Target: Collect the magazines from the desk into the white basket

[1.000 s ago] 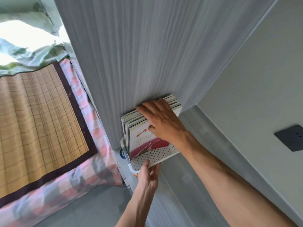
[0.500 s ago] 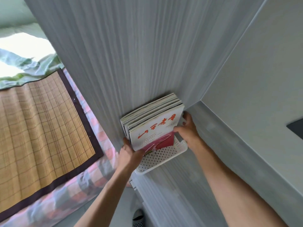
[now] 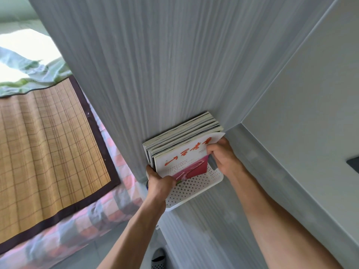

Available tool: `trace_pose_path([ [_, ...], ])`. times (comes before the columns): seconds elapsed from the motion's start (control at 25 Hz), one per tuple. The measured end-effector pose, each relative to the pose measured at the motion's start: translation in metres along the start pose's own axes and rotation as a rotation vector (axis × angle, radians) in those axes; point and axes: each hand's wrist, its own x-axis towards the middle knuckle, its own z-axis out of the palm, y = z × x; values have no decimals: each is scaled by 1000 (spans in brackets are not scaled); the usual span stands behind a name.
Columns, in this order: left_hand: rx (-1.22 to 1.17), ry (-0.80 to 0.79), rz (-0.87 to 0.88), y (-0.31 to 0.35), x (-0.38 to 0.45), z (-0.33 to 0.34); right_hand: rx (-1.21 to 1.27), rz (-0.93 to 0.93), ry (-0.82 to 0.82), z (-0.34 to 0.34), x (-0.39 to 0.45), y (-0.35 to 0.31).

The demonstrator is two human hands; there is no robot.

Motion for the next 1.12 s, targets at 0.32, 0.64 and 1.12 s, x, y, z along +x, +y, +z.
trace_pose_path([
  [0.32, 34, -5, 48, 0, -16, -4, -63, -37, -34, -3, -10, -9],
  [0.64, 175, 37, 240, 11, -33, -15, -552, -758, 392, 19, -65, -28],
  [1.12, 121, -100, 320, 25, -53, -24, -1240, -889, 72, 65, -101, -23],
])
